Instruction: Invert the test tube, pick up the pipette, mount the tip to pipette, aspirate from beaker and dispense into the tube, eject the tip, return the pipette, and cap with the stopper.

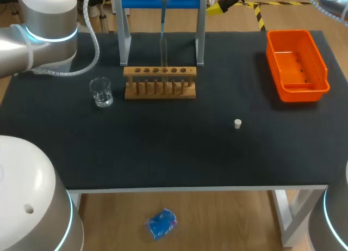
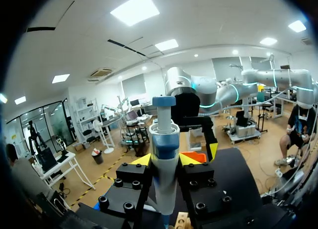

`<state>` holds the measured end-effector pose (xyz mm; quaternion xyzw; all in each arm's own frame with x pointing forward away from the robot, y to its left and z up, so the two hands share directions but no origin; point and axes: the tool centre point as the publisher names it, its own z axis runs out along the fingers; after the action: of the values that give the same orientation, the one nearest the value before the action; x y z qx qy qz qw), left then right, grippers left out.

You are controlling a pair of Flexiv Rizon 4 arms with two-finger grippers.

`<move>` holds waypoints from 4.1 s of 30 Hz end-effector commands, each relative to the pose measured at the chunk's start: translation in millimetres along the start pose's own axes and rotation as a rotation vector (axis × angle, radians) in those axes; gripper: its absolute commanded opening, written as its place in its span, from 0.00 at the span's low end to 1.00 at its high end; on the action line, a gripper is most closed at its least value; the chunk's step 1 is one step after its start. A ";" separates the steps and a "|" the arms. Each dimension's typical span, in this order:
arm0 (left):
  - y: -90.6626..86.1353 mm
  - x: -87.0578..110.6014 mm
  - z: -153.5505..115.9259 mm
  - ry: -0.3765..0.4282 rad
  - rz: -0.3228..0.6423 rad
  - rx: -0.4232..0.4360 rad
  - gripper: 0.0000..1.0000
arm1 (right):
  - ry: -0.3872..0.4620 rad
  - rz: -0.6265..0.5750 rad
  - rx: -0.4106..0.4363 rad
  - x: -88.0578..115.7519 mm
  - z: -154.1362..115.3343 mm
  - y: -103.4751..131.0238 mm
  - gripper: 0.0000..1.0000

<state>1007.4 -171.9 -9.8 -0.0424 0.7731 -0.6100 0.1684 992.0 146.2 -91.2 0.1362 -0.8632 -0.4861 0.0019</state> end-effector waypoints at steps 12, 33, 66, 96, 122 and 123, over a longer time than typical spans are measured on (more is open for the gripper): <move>-34.2 3.5 -0.4 0.017 0.048 -0.001 0.00 | 0.000 0.000 0.001 0.3 -0.3 -0.3 1.00; -46.8 82.3 -58.1 -0.053 -0.057 -0.070 0.00 | 0.000 0.000 0.001 0.3 -0.3 -0.3 1.00; 28.7 178.4 -38.6 0.249 0.020 0.077 0.00 | 0.000 0.000 0.001 0.3 -0.3 -0.3 1.00; 28.7 178.4 -38.6 0.249 0.020 0.077 0.00 | -0.023 0.092 -0.167 99.1 27.1 -4.0 1.00; 28.7 178.4 -38.6 0.249 0.020 0.077 0.00 | -0.010 0.022 -0.336 105.0 59.3 -1.2 1.00; 28.7 178.4 -38.6 0.249 0.020 0.077 0.00 | -0.009 0.014 -0.358 105.2 63.6 1.4 1.00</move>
<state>832.0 -176.3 -66.5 0.0485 0.7652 -0.6374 0.0768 880.1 164.8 -127.6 0.1215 -0.7830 -0.6096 0.0243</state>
